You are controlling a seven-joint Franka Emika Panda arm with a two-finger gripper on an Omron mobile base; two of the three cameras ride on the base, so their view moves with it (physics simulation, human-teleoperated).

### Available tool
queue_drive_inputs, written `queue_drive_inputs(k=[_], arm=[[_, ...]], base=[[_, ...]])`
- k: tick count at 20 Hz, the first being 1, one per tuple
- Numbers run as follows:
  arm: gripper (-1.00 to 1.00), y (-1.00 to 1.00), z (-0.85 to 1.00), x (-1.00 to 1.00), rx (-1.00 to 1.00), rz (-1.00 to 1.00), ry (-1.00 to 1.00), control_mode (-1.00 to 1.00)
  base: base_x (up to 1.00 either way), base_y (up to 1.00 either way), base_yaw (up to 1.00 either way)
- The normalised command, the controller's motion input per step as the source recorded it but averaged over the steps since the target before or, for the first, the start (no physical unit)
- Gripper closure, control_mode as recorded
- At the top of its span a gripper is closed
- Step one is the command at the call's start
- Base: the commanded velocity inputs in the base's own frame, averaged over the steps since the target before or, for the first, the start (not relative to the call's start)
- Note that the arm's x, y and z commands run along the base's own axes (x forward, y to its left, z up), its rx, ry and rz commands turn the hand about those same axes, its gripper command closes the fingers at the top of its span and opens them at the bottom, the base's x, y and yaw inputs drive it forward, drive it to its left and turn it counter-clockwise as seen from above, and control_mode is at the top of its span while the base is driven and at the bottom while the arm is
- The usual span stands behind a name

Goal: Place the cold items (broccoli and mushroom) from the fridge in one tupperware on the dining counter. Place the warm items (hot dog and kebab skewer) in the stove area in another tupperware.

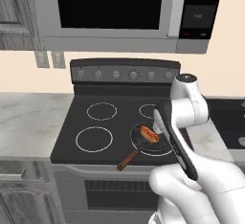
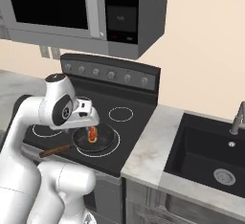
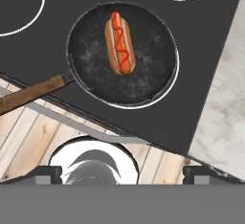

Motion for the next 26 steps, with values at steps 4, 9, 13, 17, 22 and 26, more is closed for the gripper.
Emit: queue_drive_inputs(k=[4,9,13,17,22,26], arm=[[-1.00,0.12,-0.42,0.68,0.00,0.00,0.11,-1.00],[-1.00,0.05,-0.44,0.51,0.00,0.00,0.04,-1.00],[-1.00,0.00,-0.45,0.37,0.00,0.03,0.00,-1.00],[-1.00,0.00,-0.42,0.35,0.00,0.02,0.00,-1.00],[-1.00,0.00,-0.35,0.36,0.00,0.01,0.00,-1.00],[-1.00,0.02,-0.29,0.44,0.00,0.00,0.00,-1.00]], base=[[0.00,0.00,0.00],[0.00,0.00,0.00],[0.00,0.00,0.00],[0.00,0.00,0.00],[0.00,0.00,0.00],[0.00,0.00,0.00]])
